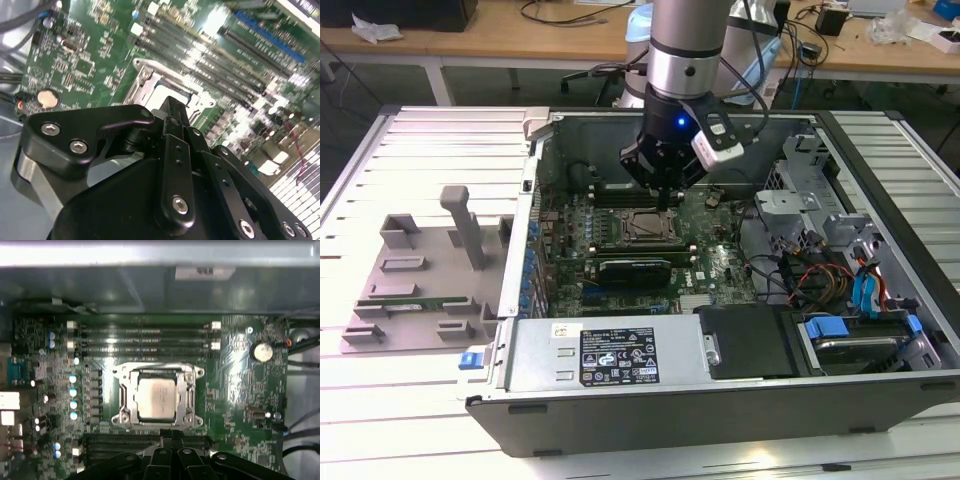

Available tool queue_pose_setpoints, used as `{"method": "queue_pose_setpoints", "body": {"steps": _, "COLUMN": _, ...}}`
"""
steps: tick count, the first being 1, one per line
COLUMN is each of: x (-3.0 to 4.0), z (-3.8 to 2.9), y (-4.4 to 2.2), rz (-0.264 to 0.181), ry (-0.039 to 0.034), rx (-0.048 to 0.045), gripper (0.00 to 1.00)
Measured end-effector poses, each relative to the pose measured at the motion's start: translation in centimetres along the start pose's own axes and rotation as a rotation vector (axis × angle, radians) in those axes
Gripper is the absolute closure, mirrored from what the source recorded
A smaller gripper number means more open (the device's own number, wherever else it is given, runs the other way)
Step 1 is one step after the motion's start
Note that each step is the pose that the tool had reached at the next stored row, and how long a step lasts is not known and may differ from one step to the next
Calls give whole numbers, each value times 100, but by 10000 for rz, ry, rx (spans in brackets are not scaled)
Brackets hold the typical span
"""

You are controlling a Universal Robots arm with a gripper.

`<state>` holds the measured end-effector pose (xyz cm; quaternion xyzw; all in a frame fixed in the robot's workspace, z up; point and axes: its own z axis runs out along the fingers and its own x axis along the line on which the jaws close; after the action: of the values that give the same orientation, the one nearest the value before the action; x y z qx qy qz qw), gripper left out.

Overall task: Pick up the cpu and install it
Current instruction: 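Install the second cpu locking lever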

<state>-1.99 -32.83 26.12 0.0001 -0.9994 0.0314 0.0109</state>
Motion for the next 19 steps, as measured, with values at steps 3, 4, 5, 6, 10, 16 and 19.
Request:
{"method": "queue_pose_setpoints", "body": {"steps": 3, "x": 1, "z": 6, "y": -81, "rz": 0, "ry": 1, "rx": -24, "gripper": 89}}
{"method": "queue_pose_setpoints", "body": {"steps": 4, "x": 0, "z": 9, "y": -100, "rz": -1, "ry": 0, "rx": -33, "gripper": 89}}
{"method": "queue_pose_setpoints", "body": {"steps": 5, "x": 0, "z": 11, "y": -115, "rz": -2, "ry": 0, "rx": -40, "gripper": 89}}
{"method": "queue_pose_setpoints", "body": {"steps": 6, "x": 0, "z": 14, "y": -123, "rz": -1, "ry": 0, "rx": -43, "gripper": 89}}
{"method": "queue_pose_setpoints", "body": {"steps": 10, "x": 0, "z": 24, "y": -148, "rz": 2, "ry": 1, "rx": -77, "gripper": 89}}
{"method": "queue_pose_setpoints", "body": {"steps": 16, "x": 10, "z": 37, "y": -198, "rz": -28, "ry": 0, "rx": -1447, "gripper": 89}}
{"method": "queue_pose_setpoints", "body": {"steps": 19, "x": 9, "z": 38, "y": -222, "rz": -43, "ry": -1, "rx": -2132, "gripper": 89}}
